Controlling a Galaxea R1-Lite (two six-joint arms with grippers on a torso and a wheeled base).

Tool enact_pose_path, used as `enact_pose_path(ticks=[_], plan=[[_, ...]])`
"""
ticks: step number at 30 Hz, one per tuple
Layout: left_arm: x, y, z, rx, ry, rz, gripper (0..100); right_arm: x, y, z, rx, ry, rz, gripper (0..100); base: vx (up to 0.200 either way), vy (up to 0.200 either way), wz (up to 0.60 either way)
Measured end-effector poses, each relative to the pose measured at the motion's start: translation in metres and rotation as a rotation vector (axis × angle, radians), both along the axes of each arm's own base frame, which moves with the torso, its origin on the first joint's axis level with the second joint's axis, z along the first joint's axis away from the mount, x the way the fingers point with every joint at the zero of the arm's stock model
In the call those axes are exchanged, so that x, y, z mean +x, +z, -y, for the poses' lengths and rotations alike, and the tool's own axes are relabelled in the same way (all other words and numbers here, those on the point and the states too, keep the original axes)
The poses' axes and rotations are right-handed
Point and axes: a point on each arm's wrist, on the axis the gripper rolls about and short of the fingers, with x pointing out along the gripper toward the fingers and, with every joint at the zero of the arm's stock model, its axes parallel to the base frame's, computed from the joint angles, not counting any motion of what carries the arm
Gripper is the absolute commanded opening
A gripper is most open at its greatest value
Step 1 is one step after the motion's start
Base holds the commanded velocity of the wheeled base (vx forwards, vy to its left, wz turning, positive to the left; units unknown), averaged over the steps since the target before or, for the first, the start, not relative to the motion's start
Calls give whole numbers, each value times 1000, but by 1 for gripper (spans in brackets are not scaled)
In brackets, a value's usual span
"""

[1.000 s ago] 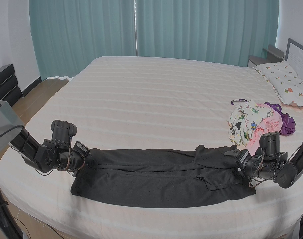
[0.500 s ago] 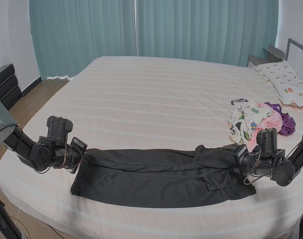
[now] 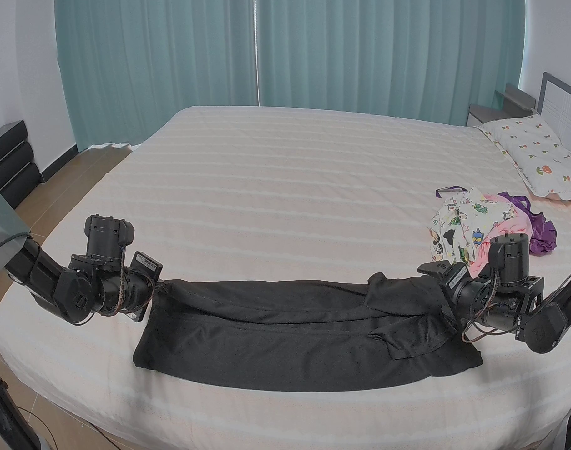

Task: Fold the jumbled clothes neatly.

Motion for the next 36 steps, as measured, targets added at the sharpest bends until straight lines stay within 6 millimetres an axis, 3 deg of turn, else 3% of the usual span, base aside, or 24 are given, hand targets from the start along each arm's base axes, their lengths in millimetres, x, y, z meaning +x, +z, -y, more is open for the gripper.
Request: enact_pose_path(ticks=[11, 17, 27, 36], plan=[[1, 0, -3, 1, 10, 1, 0, -4, -3, 22, -181, -32, 17, 100, 0, 0, 0], [1, 0, -5, 1, 14, 2, 0, -11, 6, 30, -207, -33, 44, 100, 0, 0, 0], [1, 1, -5, 0, 14, 3, 0, -3, 1, -7, -57, 28, 16, 100, 0, 0, 0], [1, 0, -6, 0, 17, 2, 0, 11, -24, -40, -10, 74, -65, 100, 0, 0, 0]])
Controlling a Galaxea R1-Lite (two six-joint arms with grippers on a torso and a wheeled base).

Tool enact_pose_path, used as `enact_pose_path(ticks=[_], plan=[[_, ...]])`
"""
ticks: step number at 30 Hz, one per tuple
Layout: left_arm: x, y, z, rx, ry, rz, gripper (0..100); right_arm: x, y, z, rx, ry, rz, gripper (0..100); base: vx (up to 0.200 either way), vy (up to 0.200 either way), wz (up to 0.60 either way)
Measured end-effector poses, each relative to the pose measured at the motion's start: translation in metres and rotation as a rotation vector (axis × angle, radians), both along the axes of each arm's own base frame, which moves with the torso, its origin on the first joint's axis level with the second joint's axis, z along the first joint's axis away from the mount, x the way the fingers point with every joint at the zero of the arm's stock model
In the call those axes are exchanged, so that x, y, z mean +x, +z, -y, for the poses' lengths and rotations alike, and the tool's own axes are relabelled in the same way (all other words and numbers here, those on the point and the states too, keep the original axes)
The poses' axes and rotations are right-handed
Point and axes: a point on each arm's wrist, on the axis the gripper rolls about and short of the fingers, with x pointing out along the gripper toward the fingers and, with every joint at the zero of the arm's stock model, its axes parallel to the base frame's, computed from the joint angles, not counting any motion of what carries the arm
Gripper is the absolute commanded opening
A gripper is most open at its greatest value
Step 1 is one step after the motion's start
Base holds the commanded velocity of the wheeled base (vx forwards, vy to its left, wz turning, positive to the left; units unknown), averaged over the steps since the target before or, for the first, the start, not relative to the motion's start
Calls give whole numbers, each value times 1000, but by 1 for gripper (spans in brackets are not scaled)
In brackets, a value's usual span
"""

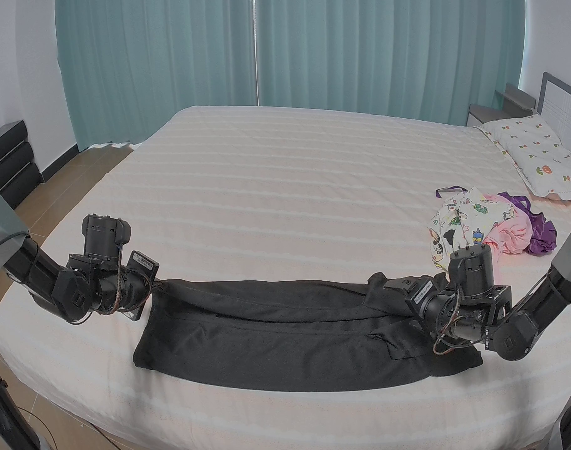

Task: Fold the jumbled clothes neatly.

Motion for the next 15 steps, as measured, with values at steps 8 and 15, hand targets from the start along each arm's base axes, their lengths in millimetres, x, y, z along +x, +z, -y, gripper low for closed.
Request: enact_pose_path(ticks=[8, 15], plan=[[0, 0, 0, 0, 0, -1, 0, 11, -17, -2, -1, -21, -45, 100, 0, 0, 0], [1, 0, -1, 0, 4, 1, 0, 29, -22, 1, 33, -90, -43, 100, 0, 0, 0]])
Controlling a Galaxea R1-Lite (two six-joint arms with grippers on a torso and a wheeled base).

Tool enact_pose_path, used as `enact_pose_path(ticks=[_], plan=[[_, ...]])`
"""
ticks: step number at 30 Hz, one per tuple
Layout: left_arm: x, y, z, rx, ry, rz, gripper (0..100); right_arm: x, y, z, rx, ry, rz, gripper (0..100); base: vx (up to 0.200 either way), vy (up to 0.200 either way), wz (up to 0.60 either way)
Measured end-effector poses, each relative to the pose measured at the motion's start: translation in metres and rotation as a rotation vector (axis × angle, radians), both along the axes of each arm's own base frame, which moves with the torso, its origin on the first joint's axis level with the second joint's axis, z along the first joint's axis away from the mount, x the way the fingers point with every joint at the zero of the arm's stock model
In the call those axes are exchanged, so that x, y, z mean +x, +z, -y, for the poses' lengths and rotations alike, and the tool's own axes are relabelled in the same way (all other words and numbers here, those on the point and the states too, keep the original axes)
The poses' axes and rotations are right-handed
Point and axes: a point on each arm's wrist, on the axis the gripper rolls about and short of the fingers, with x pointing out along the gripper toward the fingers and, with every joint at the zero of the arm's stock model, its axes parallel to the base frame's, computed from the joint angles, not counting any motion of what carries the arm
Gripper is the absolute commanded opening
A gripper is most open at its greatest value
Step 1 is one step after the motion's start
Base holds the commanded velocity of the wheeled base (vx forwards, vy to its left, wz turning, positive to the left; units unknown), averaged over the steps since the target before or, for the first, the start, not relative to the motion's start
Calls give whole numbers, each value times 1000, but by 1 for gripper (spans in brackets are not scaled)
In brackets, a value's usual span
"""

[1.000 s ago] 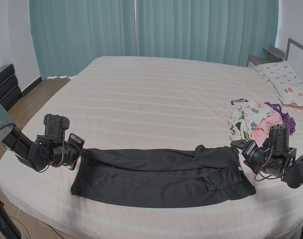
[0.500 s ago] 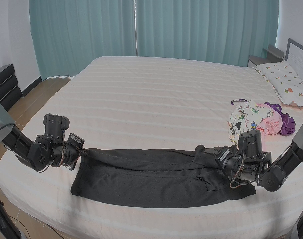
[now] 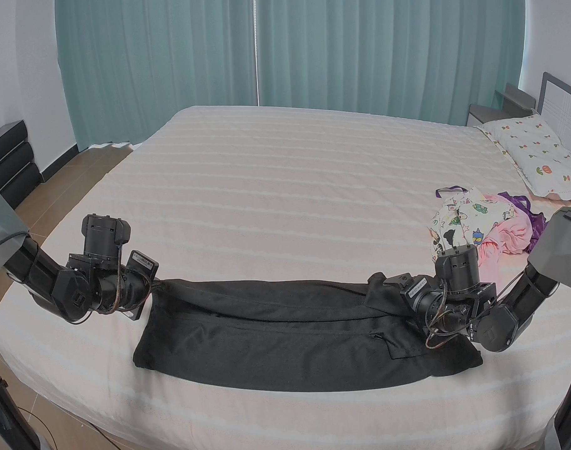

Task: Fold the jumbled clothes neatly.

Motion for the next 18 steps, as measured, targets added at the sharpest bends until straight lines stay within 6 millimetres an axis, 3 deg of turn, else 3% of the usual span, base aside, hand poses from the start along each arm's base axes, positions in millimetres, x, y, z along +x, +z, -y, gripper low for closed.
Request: enact_pose_path(ticks=[10, 11, 18], plan=[[0, 1, -1, 0, 4, 3, 0, 6, -3, 4, -16, -52, 4, 100, 0, 0, 0], [0, 1, -1, 0, 4, 3, 0, 6, -3, 5, -20, -58, 6, 0, 0, 0, 0], [0, 2, -2, 0, 5, 6, 0, 4, -4, 2, -49, -80, 4, 0, 0, 0, 0]])
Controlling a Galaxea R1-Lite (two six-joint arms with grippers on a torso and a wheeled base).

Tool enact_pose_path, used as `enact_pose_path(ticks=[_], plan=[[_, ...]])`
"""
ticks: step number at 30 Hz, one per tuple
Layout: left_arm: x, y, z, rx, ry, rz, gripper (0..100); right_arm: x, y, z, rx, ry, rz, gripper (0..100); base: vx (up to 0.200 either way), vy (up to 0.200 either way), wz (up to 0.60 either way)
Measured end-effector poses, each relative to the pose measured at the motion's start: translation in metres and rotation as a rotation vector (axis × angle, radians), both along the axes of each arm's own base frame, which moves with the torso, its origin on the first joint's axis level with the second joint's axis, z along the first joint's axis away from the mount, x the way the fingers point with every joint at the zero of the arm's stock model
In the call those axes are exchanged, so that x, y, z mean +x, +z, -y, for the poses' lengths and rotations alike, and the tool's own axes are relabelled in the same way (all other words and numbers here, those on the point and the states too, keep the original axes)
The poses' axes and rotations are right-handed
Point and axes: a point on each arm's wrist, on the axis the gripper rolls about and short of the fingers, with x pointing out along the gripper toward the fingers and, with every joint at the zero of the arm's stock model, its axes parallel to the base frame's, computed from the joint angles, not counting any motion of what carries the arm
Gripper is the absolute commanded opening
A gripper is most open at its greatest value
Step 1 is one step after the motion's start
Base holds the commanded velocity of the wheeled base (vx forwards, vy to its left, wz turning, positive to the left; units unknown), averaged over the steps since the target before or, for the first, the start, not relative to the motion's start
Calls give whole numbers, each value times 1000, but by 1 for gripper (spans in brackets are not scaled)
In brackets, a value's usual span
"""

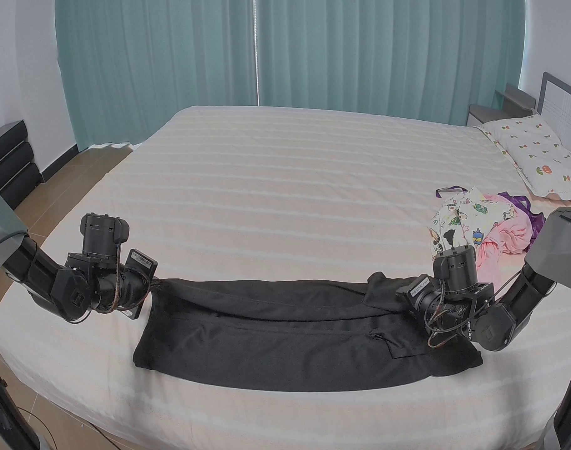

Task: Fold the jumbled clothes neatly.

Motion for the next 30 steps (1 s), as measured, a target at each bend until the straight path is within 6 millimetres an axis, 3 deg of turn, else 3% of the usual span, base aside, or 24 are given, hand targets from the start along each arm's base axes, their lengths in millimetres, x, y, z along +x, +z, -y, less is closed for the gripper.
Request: enact_pose_path(ticks=[11, 23, 26, 30], plan=[[2, 4, 0, 2, -2, 15, 0, -2, 14, -1, 11, 12, 27, 0, 0, 0, 0], [27, 33, -12, -26, 28, 181, 0, 39, 55, 10, 44, -29, 217, 0, 0, 0, 0], [31, 35, -14, -30, 32, 236, 0, 41, 54, 13, 39, -36, 219, 0, 0, 0, 0], [28, 19, -15, -13, 26, 208, 0, 34, 41, 17, 9, -32, 171, 0, 0, 0, 0]])
